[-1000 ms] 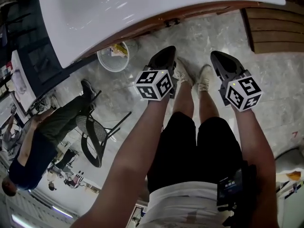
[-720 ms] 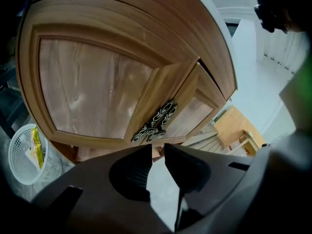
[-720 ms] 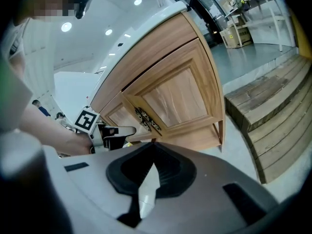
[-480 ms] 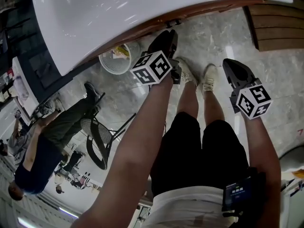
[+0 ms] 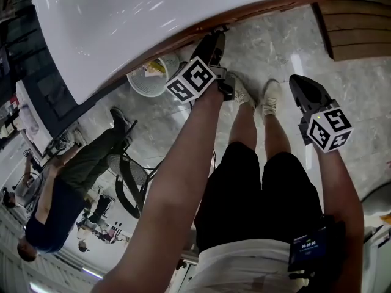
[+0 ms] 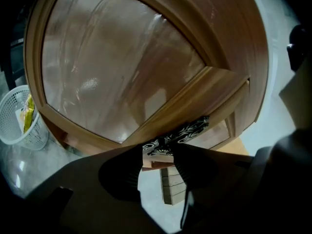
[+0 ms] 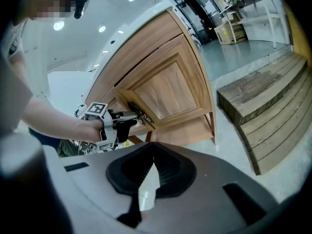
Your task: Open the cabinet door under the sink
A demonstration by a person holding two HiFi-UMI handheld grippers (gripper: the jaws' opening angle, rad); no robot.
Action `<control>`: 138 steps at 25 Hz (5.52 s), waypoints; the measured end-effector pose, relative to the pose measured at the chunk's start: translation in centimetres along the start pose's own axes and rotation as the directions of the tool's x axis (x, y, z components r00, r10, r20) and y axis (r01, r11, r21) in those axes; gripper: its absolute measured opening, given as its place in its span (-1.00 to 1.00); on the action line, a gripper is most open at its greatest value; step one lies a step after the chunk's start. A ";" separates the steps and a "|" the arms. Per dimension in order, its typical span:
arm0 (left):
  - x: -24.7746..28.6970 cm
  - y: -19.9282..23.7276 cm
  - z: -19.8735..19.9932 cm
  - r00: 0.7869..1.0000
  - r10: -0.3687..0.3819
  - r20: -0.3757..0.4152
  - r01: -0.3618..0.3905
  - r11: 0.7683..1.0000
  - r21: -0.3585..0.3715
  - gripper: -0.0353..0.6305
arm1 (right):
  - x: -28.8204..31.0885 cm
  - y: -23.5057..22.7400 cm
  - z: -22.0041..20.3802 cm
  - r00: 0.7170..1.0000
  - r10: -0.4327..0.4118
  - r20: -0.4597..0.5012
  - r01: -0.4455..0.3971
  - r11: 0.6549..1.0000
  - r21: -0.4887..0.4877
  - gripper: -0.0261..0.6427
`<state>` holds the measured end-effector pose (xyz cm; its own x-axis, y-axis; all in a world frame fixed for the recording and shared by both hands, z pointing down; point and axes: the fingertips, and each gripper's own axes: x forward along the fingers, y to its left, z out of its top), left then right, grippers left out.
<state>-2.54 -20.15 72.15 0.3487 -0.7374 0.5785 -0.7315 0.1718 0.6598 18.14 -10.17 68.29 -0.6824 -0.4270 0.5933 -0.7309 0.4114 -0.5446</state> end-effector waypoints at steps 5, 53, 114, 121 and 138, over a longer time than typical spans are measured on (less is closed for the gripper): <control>0.9 0.0 0.1 1.000 0.029 0.004 -0.028 0.999 -0.028 -0.38 | -0.3 -0.6 -0.3 1.000 -0.003 -0.021 0.003 1.000 -0.007 -0.88; -3.8 0.3 -5.0 0.996 0.004 -0.086 0.006 0.993 0.115 -0.62 | -0.8 2.5 -5.7 0.951 0.160 -0.266 -0.201 0.971 -0.133 -0.88; -22.5 11.8 -12.3 0.843 -0.040 -0.536 0.362 0.779 0.512 -0.63 | 1.3 18.6 -14.4 0.968 0.072 -0.239 -0.119 0.974 -0.192 -0.88; -24.3 14.0 -11.8 0.828 -0.013 -0.561 0.375 0.757 0.536 -0.63 | 1.2 19.5 -14.8 0.970 0.057 -0.234 -0.105 0.974 -0.198 -0.88; -27.9 21.2 -7.3 0.881 0.155 -0.447 0.232 0.682 0.694 -0.63 | 3.7 20.8 -12.2 0.977 0.031 -0.211 -0.083 0.966 -0.245 -0.88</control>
<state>-23.54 8.83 73.51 0.4559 -0.3313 0.8261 -0.8242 -0.5074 0.2513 0.56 6.62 66.46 -0.6866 -0.2346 0.6882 -0.6465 0.6300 -0.4303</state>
